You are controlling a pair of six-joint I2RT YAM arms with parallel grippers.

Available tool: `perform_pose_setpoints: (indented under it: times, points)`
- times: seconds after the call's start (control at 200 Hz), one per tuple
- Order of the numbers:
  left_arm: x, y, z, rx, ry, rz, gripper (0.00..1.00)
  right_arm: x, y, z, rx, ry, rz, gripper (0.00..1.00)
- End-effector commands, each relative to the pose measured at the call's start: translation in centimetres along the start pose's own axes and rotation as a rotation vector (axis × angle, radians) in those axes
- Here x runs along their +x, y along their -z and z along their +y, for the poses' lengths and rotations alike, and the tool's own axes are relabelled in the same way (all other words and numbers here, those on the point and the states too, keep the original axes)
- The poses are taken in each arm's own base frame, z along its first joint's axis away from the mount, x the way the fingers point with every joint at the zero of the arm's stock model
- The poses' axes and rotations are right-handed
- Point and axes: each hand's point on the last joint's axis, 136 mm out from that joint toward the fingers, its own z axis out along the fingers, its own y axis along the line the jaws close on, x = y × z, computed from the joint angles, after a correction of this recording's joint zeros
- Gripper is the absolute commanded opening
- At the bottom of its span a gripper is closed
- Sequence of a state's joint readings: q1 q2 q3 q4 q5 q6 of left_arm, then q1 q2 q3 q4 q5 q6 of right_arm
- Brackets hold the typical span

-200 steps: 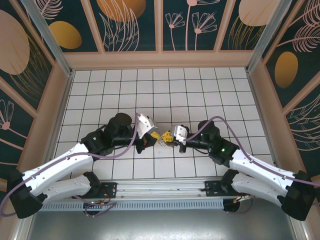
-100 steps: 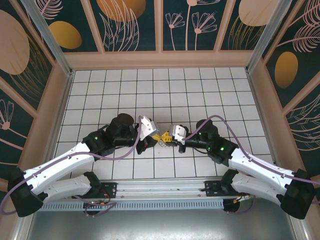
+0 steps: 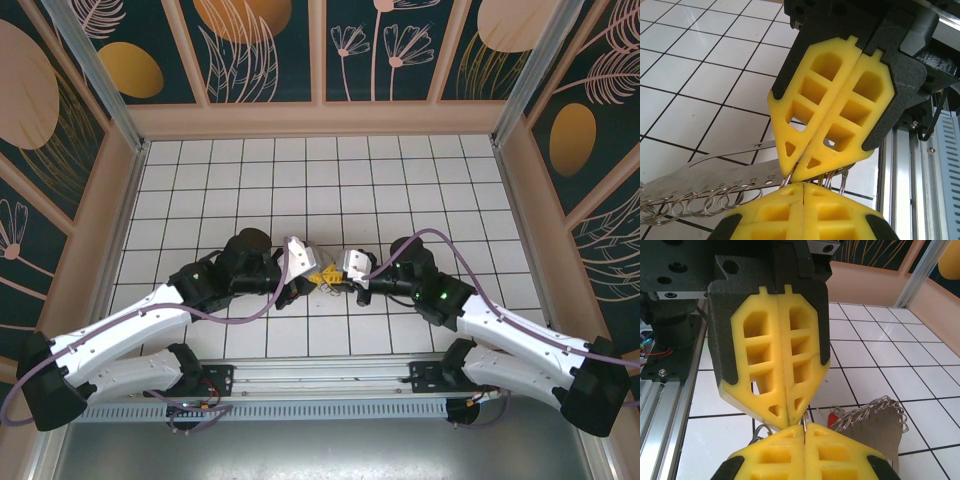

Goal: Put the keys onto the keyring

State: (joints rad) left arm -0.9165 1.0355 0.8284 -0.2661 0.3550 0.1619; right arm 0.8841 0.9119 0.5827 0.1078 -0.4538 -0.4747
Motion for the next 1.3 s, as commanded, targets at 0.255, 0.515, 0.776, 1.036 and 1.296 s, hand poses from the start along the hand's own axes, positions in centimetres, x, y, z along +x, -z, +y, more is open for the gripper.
perform_pose_setpoints:
  times: [0.255,0.515,0.776,1.036,1.296]
  points:
    - [-1.7,1.5,0.4,-0.063,-0.113,-0.073,0.34,-4.1,0.8,0.5,-0.009,0.083,-0.108,0.00]
    - [-1.4,2.2,0.3,-0.061,-0.153,-0.020,0.09,-4.2,1.2,0.9,-0.007,0.082,-0.102,0.00]
    - [-1.2,2.2,0.2,-0.054,-0.169,0.017,0.24,-4.2,1.0,1.2,-0.015,0.084,-0.097,0.00]
    - [-1.0,2.2,-0.5,-0.014,-0.160,0.017,0.26,-4.4,0.9,0.8,0.005,0.082,-0.097,0.00]
    - [-0.6,2.3,-0.7,-0.004,-0.149,0.016,0.29,-4.4,0.7,0.6,0.009,0.079,-0.094,0.00]
